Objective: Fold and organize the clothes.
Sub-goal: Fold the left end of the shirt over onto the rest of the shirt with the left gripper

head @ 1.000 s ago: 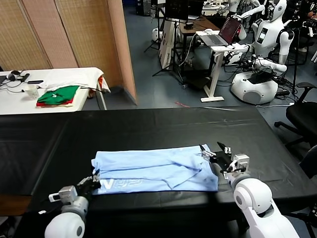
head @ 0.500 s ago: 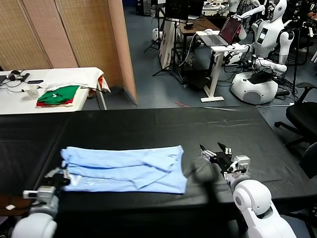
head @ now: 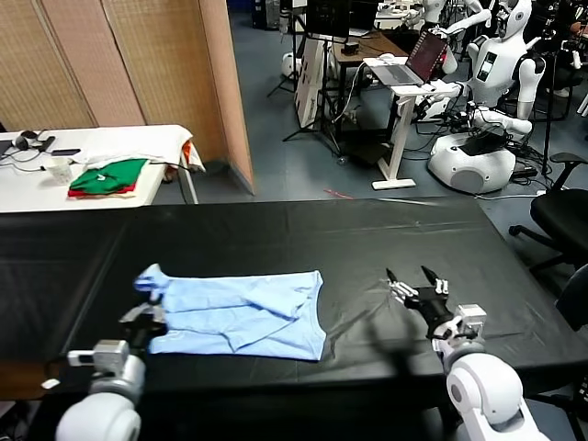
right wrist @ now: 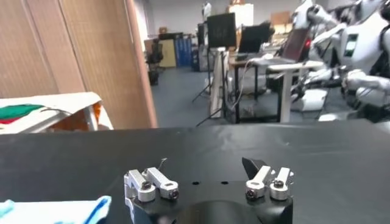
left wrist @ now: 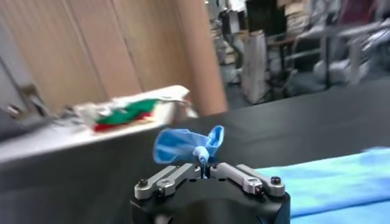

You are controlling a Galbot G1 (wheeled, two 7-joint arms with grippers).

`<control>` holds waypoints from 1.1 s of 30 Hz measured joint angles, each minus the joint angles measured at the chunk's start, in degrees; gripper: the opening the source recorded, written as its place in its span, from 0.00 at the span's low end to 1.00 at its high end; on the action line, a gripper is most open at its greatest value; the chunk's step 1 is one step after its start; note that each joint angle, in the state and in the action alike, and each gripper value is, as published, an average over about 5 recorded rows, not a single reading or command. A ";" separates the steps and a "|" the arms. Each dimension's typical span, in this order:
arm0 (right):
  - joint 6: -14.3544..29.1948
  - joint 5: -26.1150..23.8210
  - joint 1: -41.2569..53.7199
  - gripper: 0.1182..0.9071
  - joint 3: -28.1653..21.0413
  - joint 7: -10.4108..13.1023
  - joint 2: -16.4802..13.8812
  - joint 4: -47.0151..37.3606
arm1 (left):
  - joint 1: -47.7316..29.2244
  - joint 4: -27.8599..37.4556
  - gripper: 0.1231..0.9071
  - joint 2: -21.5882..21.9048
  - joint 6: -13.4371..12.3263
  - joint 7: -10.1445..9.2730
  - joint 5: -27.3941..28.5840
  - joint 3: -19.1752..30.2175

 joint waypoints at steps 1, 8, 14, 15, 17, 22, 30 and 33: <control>0.44 -0.42 -0.56 1.00 0.47 -0.10 0.15 0.34 | -0.04 -0.65 0.07 -0.41 0.22 -0.26 -0.68 0.54; 1.52 -3.18 -4.91 1.00 4.13 -0.23 1.49 2.21 | -1.25 -5.58 0.07 -6.17 3.38 -1.53 -6.41 8.06; 1.70 -4.36 -8.24 1.00 6.97 -0.16 2.76 3.35 | -2.72 -7.42 0.07 -11.74 5.78 -1.88 -10.12 16.20; 1.75 -4.53 -8.72 1.00 7.32 -0.17 2.98 3.47 | -3.02 -7.42 0.07 -12.56 6.03 -2.06 -10.53 17.45; 1.87 -4.87 -9.62 1.00 7.87 -0.20 3.43 3.65 | -3.55 -7.40 0.07 -14.07 6.45 -2.53 -11.43 19.78; 2.12 -5.53 -10.98 1.00 8.17 -0.24 4.37 3.66 | -4.55 -7.43 0.07 -17.37 6.89 -3.20 -13.91 24.41; 2.21 -6.38 -11.16 1.00 7.39 -0.27 5.69 3.42 | -6.55 -6.07 0.07 -21.93 6.45 -2.99 -14.03 28.54; 2.24 -6.43 -11.35 1.00 7.44 -0.27 5.74 3.40 | -7.15 -5.23 0.07 -23.43 6.40 -2.99 -13.68 29.65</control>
